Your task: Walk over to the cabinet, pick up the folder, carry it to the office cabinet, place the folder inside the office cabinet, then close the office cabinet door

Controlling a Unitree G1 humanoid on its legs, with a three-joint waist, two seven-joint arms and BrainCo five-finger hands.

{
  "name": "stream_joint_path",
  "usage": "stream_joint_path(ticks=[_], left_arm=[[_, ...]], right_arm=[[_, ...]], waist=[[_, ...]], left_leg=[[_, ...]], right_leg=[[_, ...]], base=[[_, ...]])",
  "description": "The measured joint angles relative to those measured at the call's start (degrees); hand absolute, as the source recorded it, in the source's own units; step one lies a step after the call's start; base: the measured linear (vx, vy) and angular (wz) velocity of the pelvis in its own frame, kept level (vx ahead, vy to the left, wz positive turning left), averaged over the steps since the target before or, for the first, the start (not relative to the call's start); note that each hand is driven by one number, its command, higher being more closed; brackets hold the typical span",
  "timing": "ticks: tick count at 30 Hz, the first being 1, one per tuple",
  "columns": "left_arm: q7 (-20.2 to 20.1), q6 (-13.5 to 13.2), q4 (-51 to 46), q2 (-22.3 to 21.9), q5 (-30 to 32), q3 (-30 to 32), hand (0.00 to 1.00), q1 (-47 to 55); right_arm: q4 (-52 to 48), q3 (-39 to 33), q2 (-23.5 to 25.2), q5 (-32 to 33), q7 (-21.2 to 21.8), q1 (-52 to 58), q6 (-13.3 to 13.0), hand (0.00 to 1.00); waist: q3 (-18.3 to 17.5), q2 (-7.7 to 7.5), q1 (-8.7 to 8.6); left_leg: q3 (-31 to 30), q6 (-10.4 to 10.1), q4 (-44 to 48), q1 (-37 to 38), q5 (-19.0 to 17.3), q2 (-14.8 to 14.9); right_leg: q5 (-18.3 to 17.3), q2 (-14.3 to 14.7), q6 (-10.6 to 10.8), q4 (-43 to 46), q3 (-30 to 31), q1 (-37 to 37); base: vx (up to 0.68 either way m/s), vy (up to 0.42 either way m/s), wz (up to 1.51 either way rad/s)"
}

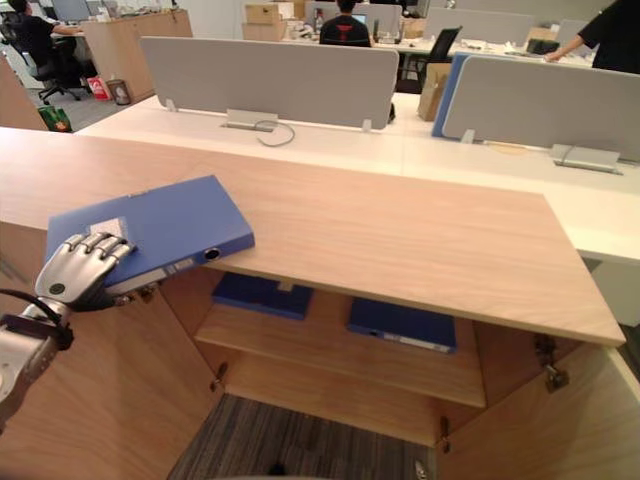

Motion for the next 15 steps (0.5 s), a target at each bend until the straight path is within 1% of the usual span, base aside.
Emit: stream_joint_path(ticks=[5,6,13,15], left_arm=[[-0.38,-0.03,2.08,0.76,0.14,-0.99,1.00,-2.97],[-0.47,-0.04,2.08,1.04,0.16,-1.13,1.00,-3.52],[-0.99,0.45,2.24,1.42,0.25,-1.24,1.00,-5.16],[-0.98,0.84,2.66,1.29,0.23,-1.23,1.00,-6.12]], right_arm=[[-1.24,0.03,0.11,0.00,0.08,0.14,0.33,0.00],[-2.20,0.04,0.12,-0.01,0.11,0.29,0.34,0.00],[-4.28,0.05,0.10,-0.02,0.46,0.60,0.43,0.00],[-4.33,0.05,0.12,-0.02,0.65,0.32,0.43,0.00]], waist=[[0.07,0.15,-0.38],[0.08,0.20,-0.57],[0.32,0.03,-0.93],[0.91,-0.12,-0.94]], left_leg=[[-0.08,0.04,-0.04,2.45,-0.41,-0.02],[-0.09,0.47,-0.05,2.54,-0.76,0.10],[0.15,0.30,-0.05,2.68,-1.21,0.18],[0.16,-0.08,-0.04,2.93,-1.30,-0.05]], right_leg=[[-0.15,-0.13,-0.20,-0.50,-0.03,1.99],[-0.42,-0.10,-0.59,-0.65,-0.04,2.02],[-0.81,0.02,-0.68,-1.45,-0.22,2.22],[-0.81,-0.12,-0.61,-1.54,-0.25,2.68]], base=[[-0.01,-0.002,0.00],[-0.04,-0.004,-0.01],[0.00,-0.004,0.00],[0.05,-0.020,0.00]])
